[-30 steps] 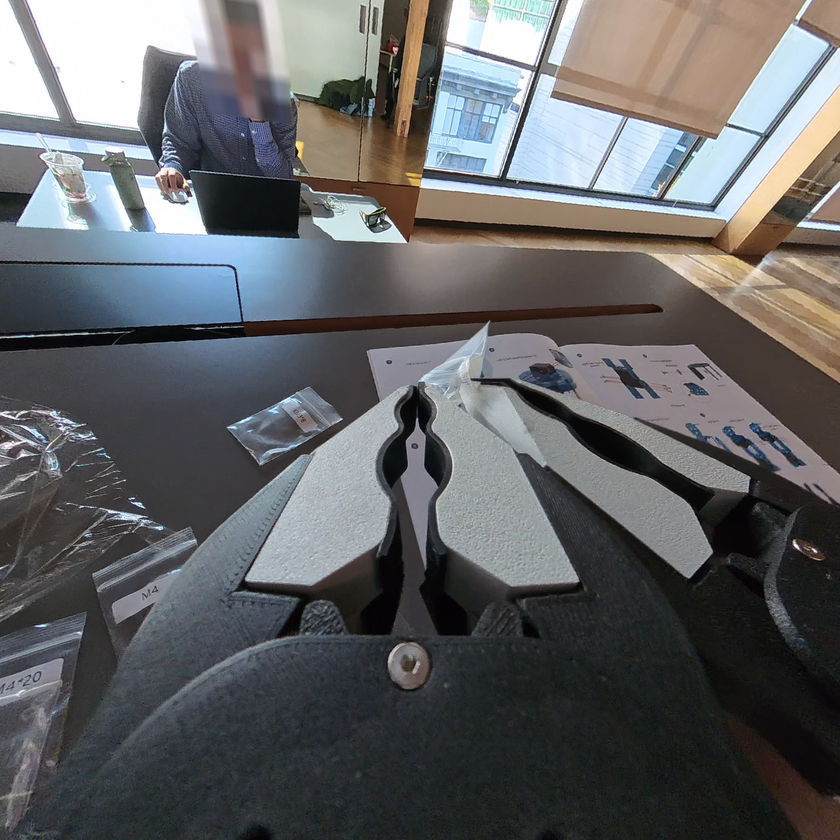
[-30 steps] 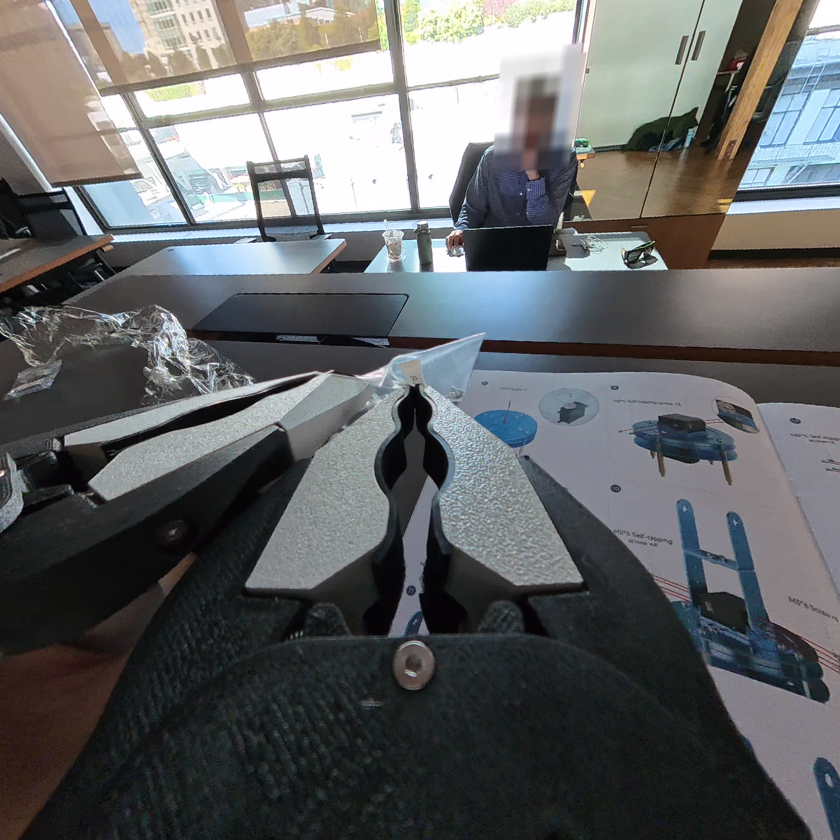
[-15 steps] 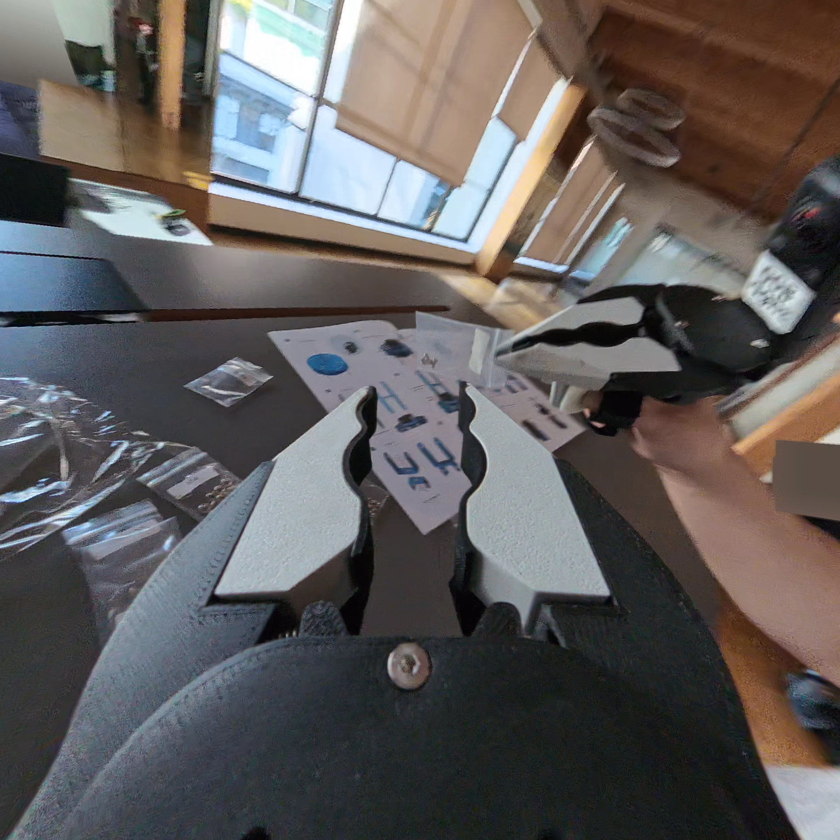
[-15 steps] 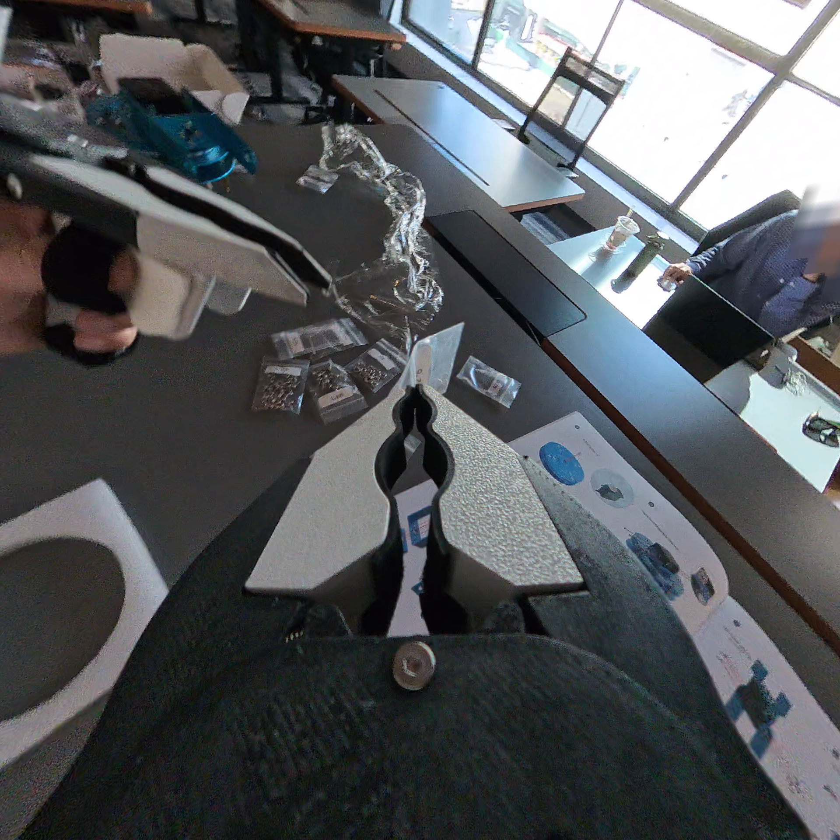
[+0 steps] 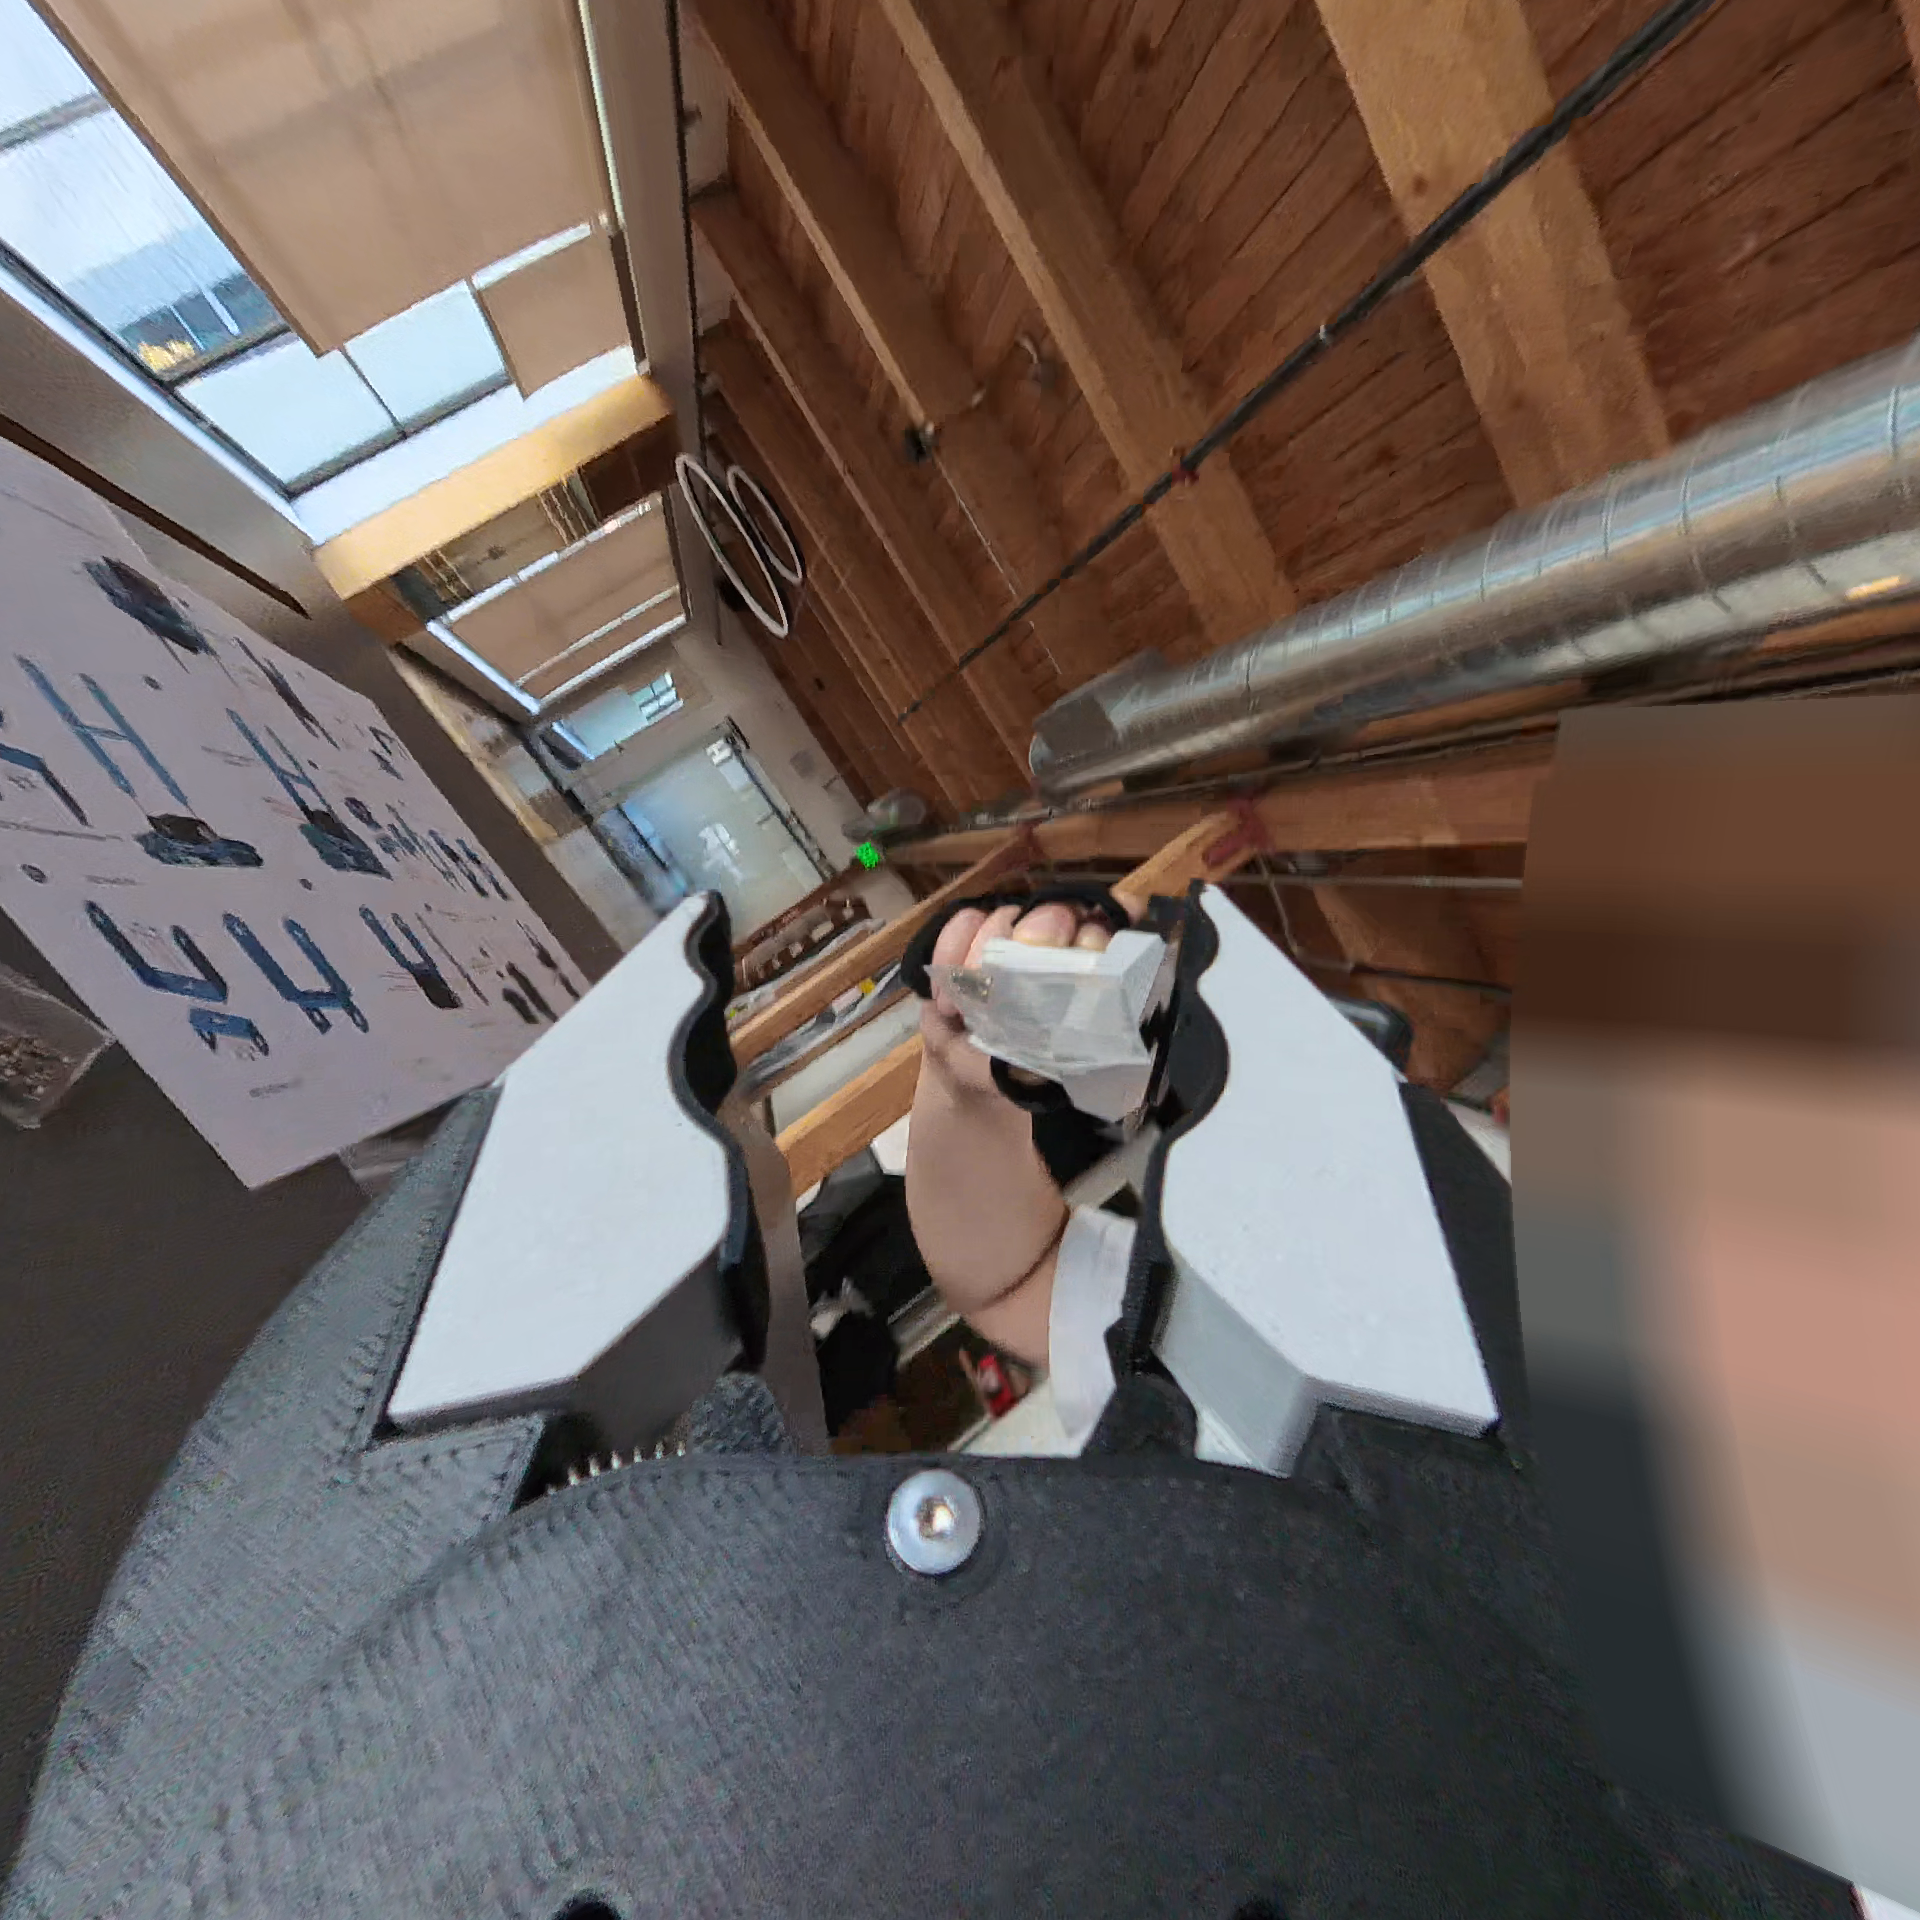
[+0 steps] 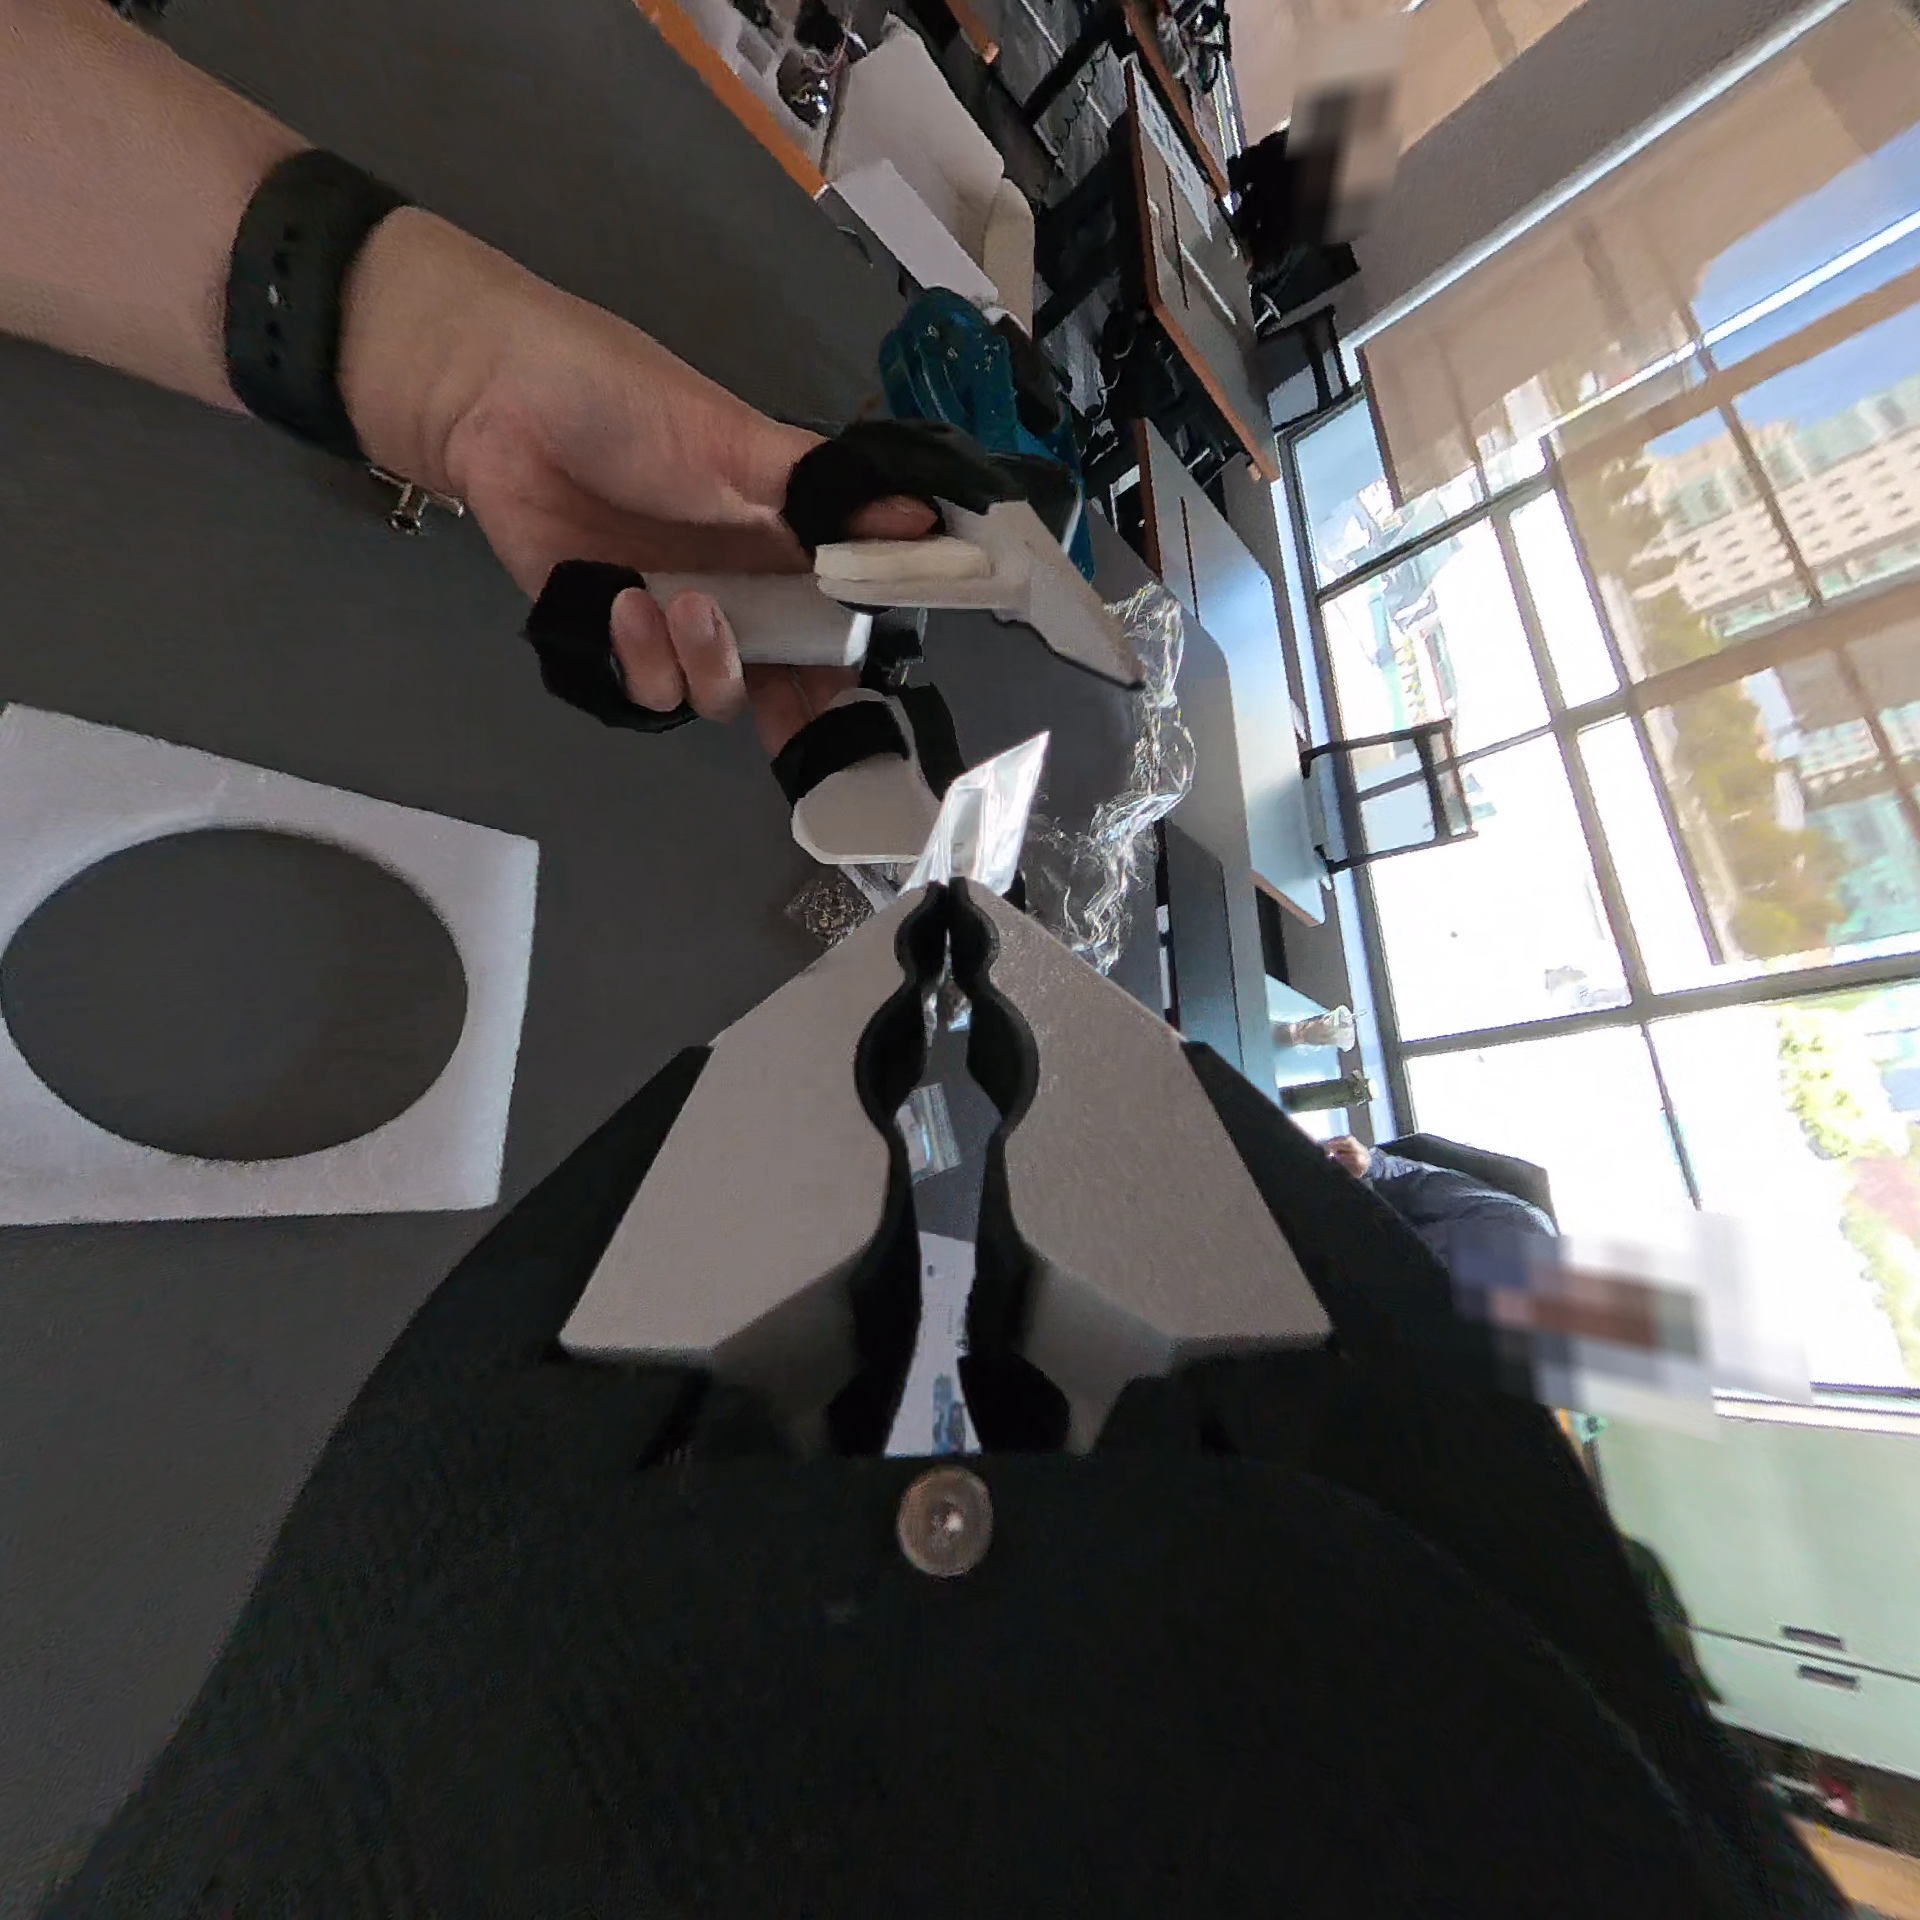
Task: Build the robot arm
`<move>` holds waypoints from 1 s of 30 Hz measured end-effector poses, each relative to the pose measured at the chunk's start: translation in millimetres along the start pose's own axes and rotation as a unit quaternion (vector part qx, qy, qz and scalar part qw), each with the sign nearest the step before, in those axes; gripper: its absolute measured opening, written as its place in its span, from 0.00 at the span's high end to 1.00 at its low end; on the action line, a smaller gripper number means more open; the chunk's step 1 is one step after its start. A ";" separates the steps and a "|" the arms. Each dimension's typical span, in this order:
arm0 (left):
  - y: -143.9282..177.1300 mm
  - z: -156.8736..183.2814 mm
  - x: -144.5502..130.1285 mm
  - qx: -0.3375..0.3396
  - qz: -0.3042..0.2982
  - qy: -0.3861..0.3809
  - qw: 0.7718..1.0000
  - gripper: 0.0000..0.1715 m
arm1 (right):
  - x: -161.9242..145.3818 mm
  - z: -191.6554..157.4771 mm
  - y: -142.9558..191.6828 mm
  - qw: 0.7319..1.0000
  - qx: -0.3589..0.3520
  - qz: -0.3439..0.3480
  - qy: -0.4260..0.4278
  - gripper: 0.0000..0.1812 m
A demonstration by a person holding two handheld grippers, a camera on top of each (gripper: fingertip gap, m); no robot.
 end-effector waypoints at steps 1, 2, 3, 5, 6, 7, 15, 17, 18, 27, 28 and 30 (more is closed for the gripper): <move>3.0 -1.4 -5.9 0.011 -0.023 -0.010 1.000 0.52 | 2.6 -2.2 0.5 1.000 0.004 0.003 0.017 1.00; 7.1 -3.7 -7.7 0.027 -0.032 -0.019 0.999 0.52 | 5.6 -4.6 1.4 0.999 0.009 0.007 0.036 1.00; 11.7 -4.1 -7.2 0.038 -0.032 -0.020 0.999 0.54 | 8.2 -6.5 2.6 0.998 0.010 0.010 0.059 1.00; 21.0 -0.2 -9.0 0.044 -0.038 0.005 0.998 0.59 | 10.5 -8.9 4.6 0.994 0.009 0.004 0.111 1.00; 25.2 -1.1 -13.4 0.056 -0.048 0.015 0.997 0.61 | 11.7 -11.1 5.0 0.991 0.010 0.003 0.135 1.00; 29.0 -3.0 -19.5 0.069 -0.060 0.024 0.996 0.64 | 12.8 -14.1 4.8 0.988 0.015 0.005 0.154 1.00; 42.4 1.6 -39.1 0.072 -0.090 0.088 0.989 0.87 | 2.7 -35.1 -1.9 0.977 0.053 -0.007 0.206 1.00; 42.0 -2.3 -38.9 0.085 -0.099 0.093 0.987 0.81 | -0.6 -37.7 -2.7 0.976 0.056 -0.007 0.210 1.00; 41.8 -5.2 -38.2 0.094 -0.103 0.088 0.986 0.80 | -1.6 -38.0 -2.9 0.976 0.054 -0.005 0.210 1.00; 43.4 -5.0 -49.0 0.102 -0.140 0.072 0.982 1.00 | -7.0 -38.6 -0.4 0.976 0.024 0.002 0.216 1.00; 43.6 -4.0 -48.9 0.099 -0.136 0.074 0.983 1.00 | -6.9 -39.4 -0.1 0.976 0.019 0.005 0.218 1.00; 44.8 -2.7 -49.2 0.096 -0.129 0.077 0.984 1.00 | -5.6 -38.2 0.9 0.975 -0.006 0.013 0.222 1.00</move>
Point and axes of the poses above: each gripper's, where its closed fingertips meet, y back along the fingers, x out of its top, z = x × y across the jaws, the point moved 1 cm from there along y, back along the fingers, and after that the axes turned 14 degrees about z, right-handed, at the moved point
